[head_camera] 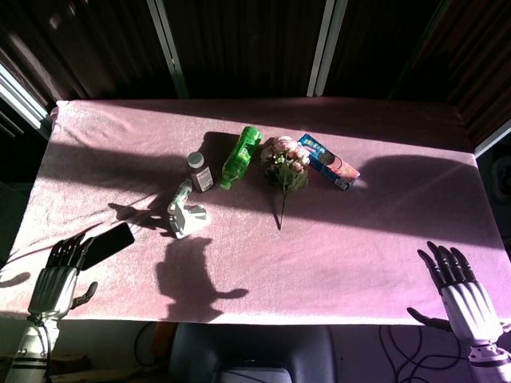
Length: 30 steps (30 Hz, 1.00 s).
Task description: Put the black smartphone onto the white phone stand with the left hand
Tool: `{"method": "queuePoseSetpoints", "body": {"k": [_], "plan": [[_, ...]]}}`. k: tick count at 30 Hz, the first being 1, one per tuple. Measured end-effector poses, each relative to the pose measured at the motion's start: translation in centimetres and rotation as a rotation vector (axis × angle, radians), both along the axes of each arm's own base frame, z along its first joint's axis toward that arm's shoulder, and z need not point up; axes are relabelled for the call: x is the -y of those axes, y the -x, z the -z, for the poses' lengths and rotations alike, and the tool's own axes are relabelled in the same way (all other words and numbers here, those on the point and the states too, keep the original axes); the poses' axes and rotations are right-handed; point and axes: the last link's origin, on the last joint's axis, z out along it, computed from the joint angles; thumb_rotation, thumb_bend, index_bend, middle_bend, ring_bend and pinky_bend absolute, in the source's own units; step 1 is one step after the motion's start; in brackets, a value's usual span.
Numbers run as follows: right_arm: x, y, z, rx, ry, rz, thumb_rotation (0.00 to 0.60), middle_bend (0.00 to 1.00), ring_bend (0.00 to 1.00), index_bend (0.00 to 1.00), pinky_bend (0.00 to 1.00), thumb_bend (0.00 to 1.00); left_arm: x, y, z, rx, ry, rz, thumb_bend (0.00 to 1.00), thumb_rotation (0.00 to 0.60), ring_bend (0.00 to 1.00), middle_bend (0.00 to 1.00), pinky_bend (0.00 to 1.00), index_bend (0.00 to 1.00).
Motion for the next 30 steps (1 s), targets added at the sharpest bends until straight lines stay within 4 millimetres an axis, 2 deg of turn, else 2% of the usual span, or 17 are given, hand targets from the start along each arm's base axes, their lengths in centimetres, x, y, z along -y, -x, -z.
{"method": "queuePoseSetpoints", "body": {"k": [7, 12, 20, 30], "plan": [[0.0, -0.1, 0.2, -0.004, -0.019, -0.006, 0.600, 0.00, 0.00, 0.00, 0.00, 0.13, -0.8, -0.7, 1.2, -0.043, 0.045, -0.009, 0.29, 0.600, 0.00, 0.09, 0.00, 0.03], [0.1, -0.1, 0.4, -0.001, -0.040, -0.011, 0.600, 0.00, 0.00, 0.00, 0.00, 0.13, -2.8, -1.4, 2.3, -0.157, 0.072, -0.050, 0.29, 0.600, 0.03, 0.21, 0.02, 0.10], [0.4, -0.3, 0.6, 0.010, -0.055, -0.021, 0.600, 0.00, 0.00, 0.00, 0.00, 0.13, -6.4, -2.5, 4.1, -0.291, 0.096, -0.186, 0.28, 0.600, 0.05, 0.23, 0.05, 0.11], [1.0, -0.7, 0.9, 0.023, -0.086, -0.033, 0.600, 0.00, 0.00, 0.00, 0.00, 0.13, -10.3, -2.4, 6.7, -0.428, 0.113, -0.404, 0.27, 0.600, 0.05, 0.21, 0.05, 0.11]]}}
